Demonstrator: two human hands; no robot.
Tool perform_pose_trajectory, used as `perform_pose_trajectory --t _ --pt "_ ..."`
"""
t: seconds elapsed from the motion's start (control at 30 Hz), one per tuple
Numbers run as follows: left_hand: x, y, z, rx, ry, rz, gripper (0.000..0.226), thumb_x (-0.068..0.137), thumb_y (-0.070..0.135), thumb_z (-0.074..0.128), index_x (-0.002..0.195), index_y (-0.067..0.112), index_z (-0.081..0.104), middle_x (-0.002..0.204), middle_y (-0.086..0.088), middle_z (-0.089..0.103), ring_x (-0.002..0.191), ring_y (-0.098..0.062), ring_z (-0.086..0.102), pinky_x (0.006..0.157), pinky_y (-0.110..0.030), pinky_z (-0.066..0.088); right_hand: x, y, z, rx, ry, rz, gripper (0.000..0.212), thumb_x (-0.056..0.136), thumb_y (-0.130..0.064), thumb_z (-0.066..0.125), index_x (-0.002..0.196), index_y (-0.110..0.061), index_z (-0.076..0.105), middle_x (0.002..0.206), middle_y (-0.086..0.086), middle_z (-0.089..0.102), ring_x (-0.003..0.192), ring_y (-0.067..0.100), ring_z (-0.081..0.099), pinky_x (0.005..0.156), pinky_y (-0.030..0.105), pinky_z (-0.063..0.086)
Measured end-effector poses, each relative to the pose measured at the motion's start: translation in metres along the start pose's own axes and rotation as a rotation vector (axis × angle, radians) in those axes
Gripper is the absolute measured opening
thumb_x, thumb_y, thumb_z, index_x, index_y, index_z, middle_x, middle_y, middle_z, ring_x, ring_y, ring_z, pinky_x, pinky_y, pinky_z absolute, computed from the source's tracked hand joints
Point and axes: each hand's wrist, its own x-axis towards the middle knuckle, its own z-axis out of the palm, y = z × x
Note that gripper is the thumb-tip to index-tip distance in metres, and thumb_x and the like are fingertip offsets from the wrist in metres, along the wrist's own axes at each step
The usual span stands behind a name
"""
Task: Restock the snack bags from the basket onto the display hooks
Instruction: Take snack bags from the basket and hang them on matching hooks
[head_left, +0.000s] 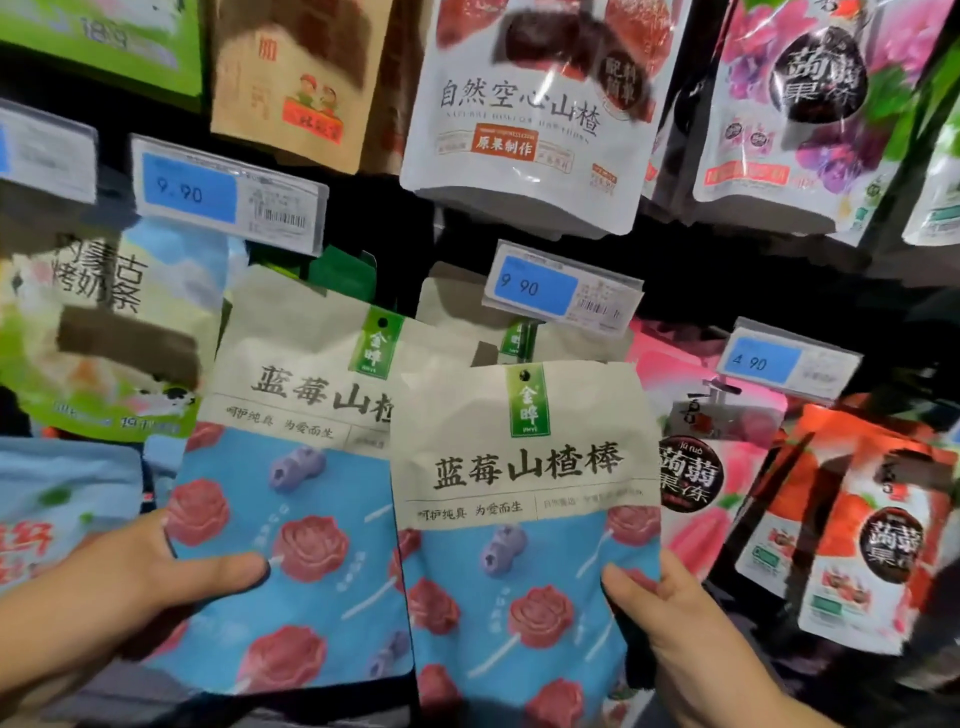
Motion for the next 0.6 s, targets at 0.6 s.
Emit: perform_pose_trajectory --t 0.6 --pt "-0.002 -0.011 0.004 -0.094 -0.055 0.118 0.072 0.036 0.028 0.100 0.103 0.020 0.077 0.110 -0.016 0.073 0.098 -0.039 0.071 0.077 -0.056 0.058 0.007 -0.009 0.010 0.008 0.114 -0.202 0.037 0.082 -0.013 0.058 0.120 -0.016 0.061 0.111 0.007 0.075 0.098 0.025 0.073 0.076 0.039 0.062"
